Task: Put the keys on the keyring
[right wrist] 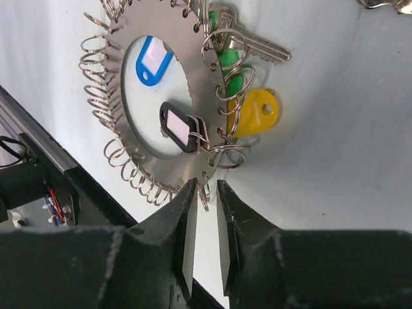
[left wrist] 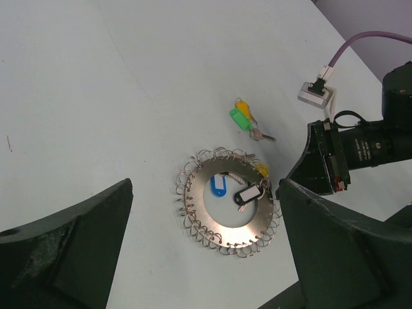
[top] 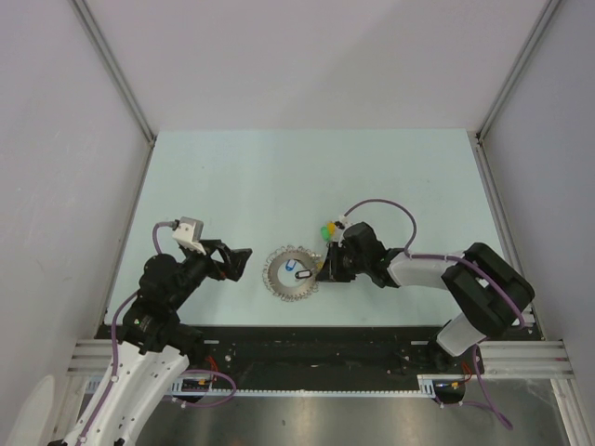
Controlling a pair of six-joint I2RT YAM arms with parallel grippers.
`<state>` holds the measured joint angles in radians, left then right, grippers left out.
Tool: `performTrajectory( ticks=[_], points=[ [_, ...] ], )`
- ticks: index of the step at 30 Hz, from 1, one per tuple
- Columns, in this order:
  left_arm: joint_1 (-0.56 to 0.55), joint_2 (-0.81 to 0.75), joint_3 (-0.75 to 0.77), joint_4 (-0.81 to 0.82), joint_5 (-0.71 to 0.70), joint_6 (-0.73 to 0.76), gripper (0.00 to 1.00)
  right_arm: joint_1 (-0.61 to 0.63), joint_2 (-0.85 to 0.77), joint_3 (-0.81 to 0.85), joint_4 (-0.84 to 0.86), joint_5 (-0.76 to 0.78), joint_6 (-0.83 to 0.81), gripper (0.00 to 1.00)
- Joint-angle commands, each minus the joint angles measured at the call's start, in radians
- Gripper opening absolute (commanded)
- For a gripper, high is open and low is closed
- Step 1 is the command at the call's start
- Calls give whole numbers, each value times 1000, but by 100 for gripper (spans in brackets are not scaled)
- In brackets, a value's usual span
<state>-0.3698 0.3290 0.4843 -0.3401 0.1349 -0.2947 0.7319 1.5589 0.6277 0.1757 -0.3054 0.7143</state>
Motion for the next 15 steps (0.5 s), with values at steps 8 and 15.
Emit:
performTrajectory(
  ticks=[8,15],
  points=[
    [6,2,13,13,25,37,100,11,49,-3,54,-4,-10,20],
    [8,2,14,13,26,37,100,17,53,-5,59,-14,-12,19]
  ],
)
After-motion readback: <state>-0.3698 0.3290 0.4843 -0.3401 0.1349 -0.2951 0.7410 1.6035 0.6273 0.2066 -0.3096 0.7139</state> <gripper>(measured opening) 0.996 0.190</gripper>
